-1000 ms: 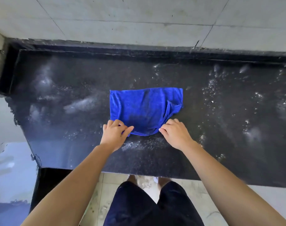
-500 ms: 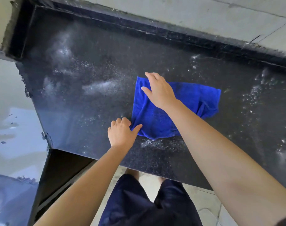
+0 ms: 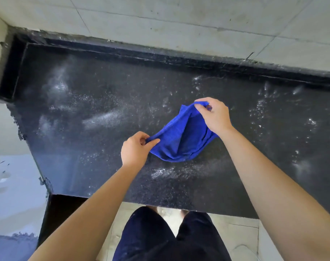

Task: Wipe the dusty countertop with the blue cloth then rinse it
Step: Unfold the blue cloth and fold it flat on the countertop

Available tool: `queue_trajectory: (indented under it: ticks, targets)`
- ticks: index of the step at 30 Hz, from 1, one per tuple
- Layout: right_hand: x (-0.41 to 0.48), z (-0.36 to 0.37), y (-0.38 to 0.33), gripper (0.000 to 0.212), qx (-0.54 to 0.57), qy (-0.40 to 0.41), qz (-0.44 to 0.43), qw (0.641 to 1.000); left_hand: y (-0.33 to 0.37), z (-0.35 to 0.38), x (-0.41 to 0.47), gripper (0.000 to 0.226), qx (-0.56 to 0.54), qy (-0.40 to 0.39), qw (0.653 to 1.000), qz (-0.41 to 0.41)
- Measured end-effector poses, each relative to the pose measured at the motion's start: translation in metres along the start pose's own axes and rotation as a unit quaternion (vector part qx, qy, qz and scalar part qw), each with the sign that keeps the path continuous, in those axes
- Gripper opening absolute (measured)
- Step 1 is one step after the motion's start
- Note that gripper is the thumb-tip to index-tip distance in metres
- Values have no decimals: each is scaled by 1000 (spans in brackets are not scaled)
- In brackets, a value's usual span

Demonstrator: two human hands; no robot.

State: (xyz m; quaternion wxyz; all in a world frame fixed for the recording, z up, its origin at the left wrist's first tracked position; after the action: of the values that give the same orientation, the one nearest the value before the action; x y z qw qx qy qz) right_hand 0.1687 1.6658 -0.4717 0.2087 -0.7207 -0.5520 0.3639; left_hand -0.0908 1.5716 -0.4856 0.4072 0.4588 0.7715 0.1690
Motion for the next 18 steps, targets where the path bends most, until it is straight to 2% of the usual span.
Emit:
queue_trajectory:
  ticks: [5, 9, 14, 18]
  targets:
    - [-13, -81, 15, 15, 102, 112, 38, 988, 80, -4, 18, 24, -34, 2, 995, 98]
    - [-20, -126, 10, 21, 138, 193, 7, 971, 144, -18, 22, 25, -131, -12, 981, 139]
    - [-37, -176, -23, 25, 142, 280, -42, 949, 214, -64, 7, 17, -170, 71, 947, 261]
    - [-62, -199, -51, 25, 179, 332, -106, 920, 238, -93, -27, 13, -176, 125, 916, 338]
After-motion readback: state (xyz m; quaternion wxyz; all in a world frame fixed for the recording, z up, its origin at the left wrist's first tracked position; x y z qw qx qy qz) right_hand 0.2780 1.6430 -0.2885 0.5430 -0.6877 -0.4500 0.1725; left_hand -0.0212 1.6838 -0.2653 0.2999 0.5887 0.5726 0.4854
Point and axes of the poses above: each hand's wrist, its own x-axis towards the middle knuckle, its own z-axis out of the palm, y = z × x, the point moved 3 cm from there along x, towards the middle knuckle, and after that the axes turned 2 degrees about -x, right-handed, at the moved point
